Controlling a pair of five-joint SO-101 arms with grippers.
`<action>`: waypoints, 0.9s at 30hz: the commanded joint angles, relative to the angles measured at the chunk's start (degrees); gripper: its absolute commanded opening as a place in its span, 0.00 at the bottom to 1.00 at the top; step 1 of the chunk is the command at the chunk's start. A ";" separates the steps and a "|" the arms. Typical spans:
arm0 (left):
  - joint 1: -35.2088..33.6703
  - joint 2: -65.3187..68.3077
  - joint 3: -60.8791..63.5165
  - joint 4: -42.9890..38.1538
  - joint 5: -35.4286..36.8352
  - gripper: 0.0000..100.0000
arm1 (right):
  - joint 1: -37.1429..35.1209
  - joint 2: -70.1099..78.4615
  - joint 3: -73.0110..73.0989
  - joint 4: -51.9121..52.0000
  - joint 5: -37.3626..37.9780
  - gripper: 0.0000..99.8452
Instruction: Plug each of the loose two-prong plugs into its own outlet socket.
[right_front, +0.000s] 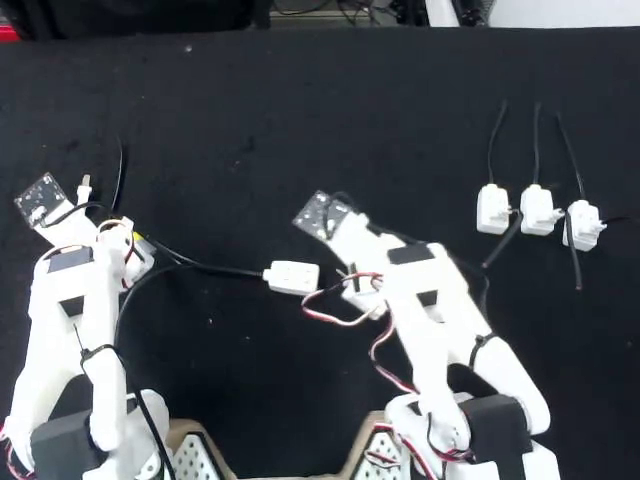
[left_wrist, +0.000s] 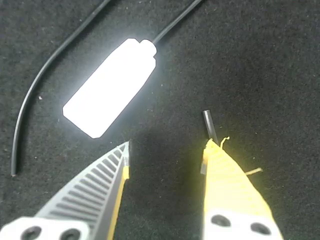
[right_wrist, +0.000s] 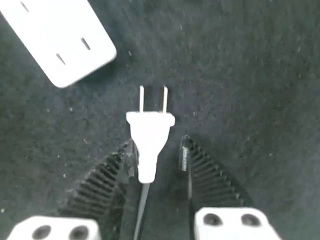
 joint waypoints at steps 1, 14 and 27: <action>-0.31 -0.44 -0.13 -0.70 0.26 0.23 | -1.93 -0.84 -0.48 -4.48 0.62 0.13; -0.40 -0.62 -0.13 -0.70 0.26 0.23 | 2.55 5.23 -5.32 -3.43 2.20 0.13; -0.31 -0.79 -0.13 -0.70 0.26 0.23 | 2.55 -0.04 -5.32 -3.52 -1.14 0.13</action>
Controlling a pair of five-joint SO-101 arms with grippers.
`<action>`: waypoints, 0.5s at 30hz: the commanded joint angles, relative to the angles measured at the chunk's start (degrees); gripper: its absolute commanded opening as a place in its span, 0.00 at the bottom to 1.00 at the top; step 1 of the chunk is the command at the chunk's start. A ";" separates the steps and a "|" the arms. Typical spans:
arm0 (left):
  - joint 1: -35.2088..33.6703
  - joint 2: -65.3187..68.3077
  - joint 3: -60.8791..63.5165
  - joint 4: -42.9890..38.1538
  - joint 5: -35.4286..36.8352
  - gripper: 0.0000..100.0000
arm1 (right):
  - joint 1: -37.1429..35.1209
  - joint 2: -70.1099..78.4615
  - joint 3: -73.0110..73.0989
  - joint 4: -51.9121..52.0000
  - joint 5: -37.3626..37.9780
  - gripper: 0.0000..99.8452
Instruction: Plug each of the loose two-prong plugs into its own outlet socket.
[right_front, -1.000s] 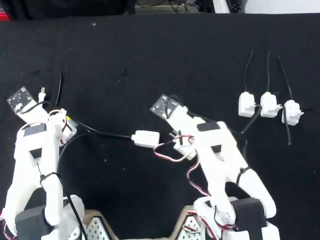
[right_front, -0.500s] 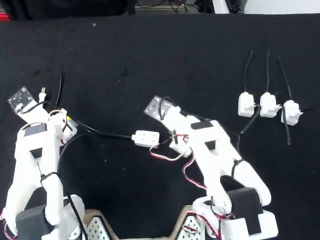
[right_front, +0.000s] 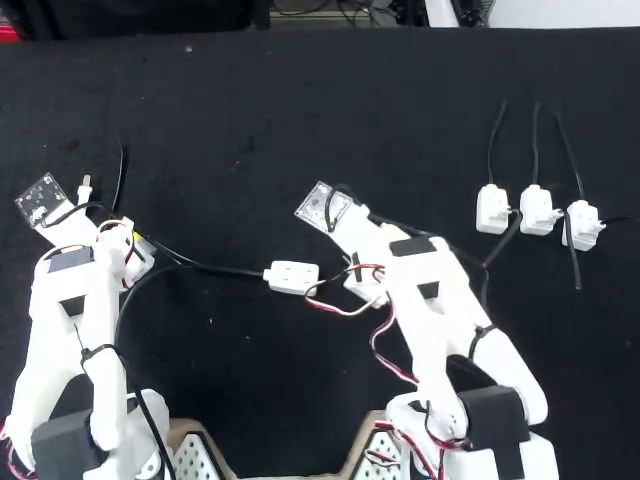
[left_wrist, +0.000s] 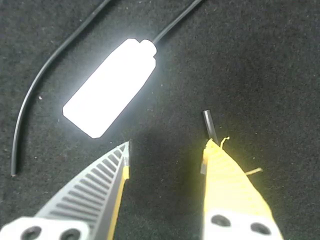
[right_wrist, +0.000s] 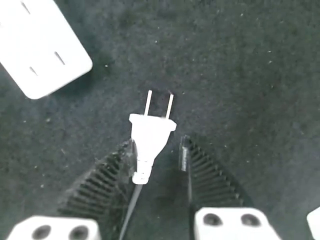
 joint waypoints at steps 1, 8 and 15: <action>-0.31 -0.79 -0.13 -0.70 0.26 0.23 | 0.88 -2.68 -2.77 -0.88 -6.07 0.13; -0.40 -0.79 -0.13 -0.70 0.26 0.23 | 2.81 -2.51 -7.52 2.29 -13.19 0.13; -0.22 -0.79 -0.13 -0.70 0.26 0.23 | 3.16 -2.24 -6.29 2.29 -9.93 0.13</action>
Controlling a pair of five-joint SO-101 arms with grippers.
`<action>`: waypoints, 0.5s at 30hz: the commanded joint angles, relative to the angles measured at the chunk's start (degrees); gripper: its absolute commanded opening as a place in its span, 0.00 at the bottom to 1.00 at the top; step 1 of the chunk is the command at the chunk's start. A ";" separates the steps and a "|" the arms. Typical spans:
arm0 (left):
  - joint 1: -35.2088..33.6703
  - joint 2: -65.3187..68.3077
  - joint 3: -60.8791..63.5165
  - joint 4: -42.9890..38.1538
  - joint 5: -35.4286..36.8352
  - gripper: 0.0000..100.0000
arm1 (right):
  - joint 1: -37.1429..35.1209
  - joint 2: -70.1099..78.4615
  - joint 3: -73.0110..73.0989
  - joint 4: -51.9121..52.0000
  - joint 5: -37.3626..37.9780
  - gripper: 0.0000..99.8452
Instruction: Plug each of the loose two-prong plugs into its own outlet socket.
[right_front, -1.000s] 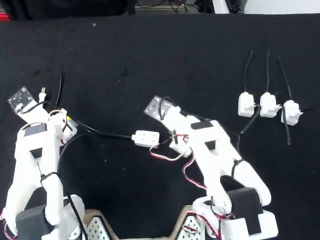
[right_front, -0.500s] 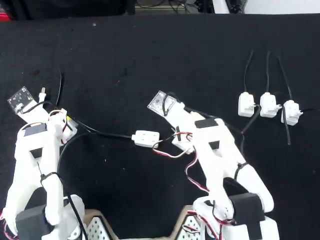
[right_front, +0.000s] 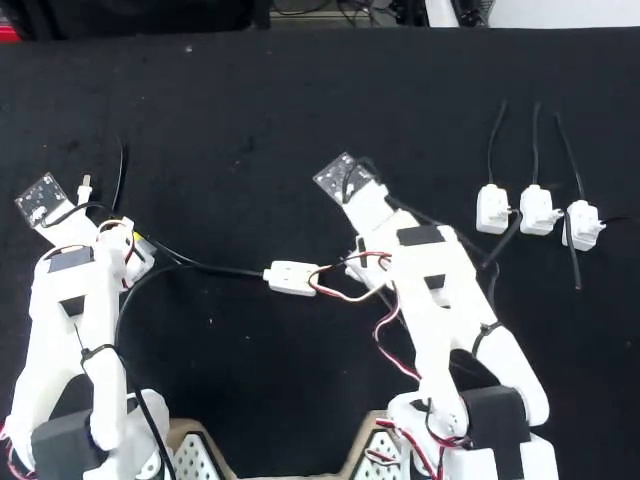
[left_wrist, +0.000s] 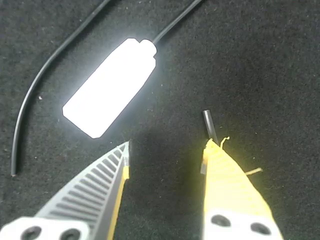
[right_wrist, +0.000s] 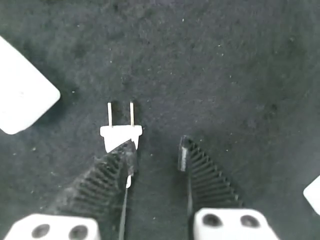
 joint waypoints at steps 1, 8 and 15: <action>-0.22 -0.79 -0.13 -0.70 0.26 0.23 | 0.79 -2.24 -0.92 0.35 1.49 0.13; -0.48 -0.79 -0.13 -0.44 0.26 0.23 | -6.07 -2.24 3.03 0.26 1.49 0.13; -0.57 -0.79 -0.13 -0.35 0.26 0.23 | -6.59 -2.68 3.21 0.18 1.14 0.13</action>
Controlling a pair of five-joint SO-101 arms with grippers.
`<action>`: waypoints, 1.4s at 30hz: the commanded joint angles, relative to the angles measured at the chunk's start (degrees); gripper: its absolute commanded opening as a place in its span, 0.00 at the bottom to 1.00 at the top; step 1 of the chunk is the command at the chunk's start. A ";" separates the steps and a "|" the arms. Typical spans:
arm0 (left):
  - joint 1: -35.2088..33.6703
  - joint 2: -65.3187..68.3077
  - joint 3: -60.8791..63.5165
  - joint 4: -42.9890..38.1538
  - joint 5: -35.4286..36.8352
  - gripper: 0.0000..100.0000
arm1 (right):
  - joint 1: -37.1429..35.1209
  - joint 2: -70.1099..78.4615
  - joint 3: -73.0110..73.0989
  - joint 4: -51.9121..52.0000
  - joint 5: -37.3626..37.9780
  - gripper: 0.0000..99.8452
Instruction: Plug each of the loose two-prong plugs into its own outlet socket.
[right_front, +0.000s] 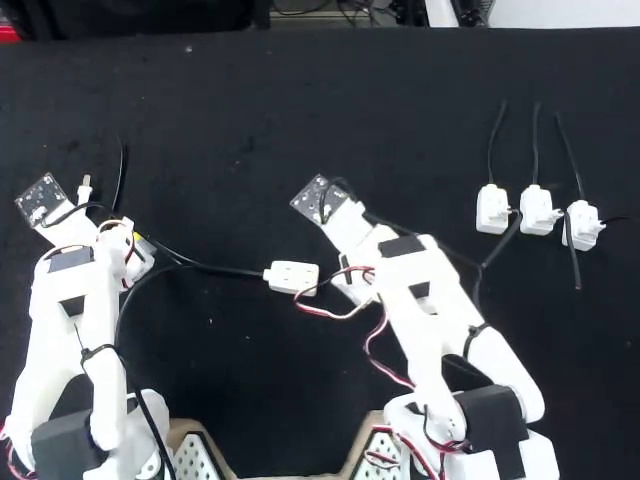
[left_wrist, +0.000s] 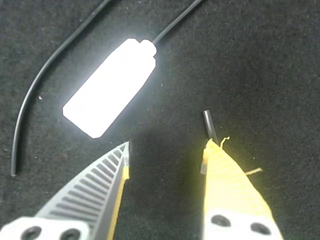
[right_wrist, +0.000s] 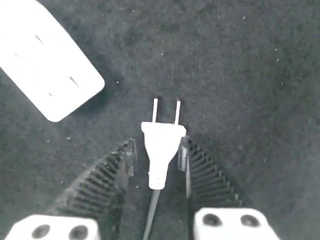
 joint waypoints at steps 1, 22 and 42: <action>-0.57 -0.79 -0.13 -0.44 0.26 0.23 | -1.32 -2.68 -0.57 1.32 0.09 0.13; -0.48 -0.79 -0.22 -0.70 0.26 0.23 | -1.05 -7.16 -7.52 15.12 -1.23 0.13; -0.40 -0.79 -0.31 -0.70 0.26 0.23 | -4.40 -3.91 2.24 5.10 -0.79 0.13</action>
